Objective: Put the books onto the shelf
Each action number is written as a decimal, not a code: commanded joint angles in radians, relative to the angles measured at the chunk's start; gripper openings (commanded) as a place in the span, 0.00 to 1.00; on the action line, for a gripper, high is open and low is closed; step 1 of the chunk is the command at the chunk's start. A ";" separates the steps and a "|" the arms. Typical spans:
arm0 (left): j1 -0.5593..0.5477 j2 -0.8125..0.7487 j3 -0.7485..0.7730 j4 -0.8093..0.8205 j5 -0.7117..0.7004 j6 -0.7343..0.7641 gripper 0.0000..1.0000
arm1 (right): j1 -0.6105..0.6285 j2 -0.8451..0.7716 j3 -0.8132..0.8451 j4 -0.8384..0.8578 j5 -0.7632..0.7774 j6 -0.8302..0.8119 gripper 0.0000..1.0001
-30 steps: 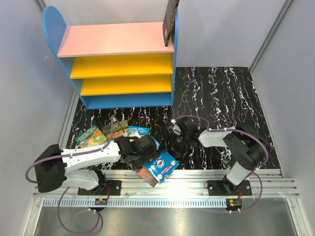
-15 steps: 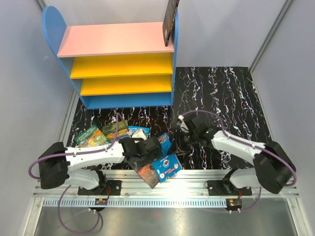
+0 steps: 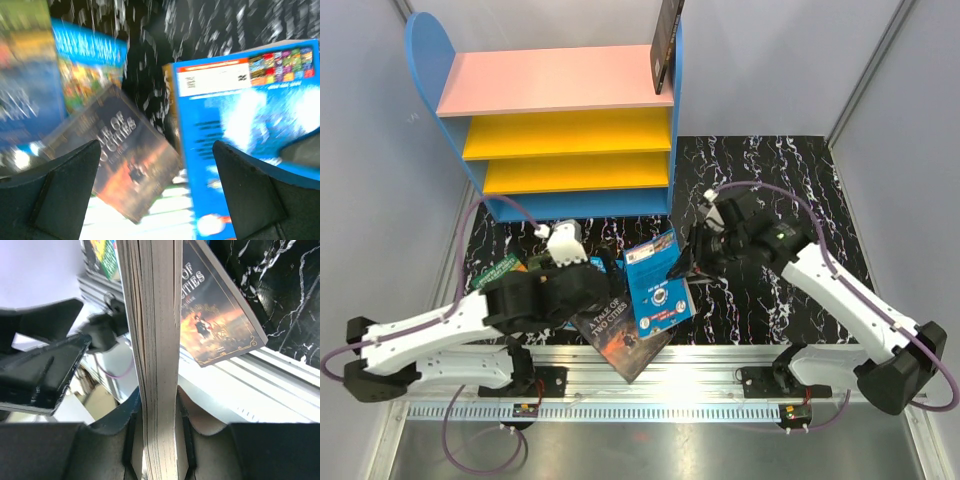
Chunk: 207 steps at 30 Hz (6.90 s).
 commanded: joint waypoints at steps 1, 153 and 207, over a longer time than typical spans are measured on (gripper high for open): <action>-0.087 -0.058 -0.010 -0.028 -0.270 0.206 0.99 | -0.074 -0.011 0.157 -0.207 -0.034 0.012 0.00; -0.778 0.117 0.769 0.216 0.147 1.602 0.99 | -0.030 0.337 0.470 1.405 -1.187 1.906 0.00; -0.157 0.329 0.988 0.318 -0.108 1.286 0.00 | -0.493 0.266 1.123 -0.826 -0.070 -0.241 1.00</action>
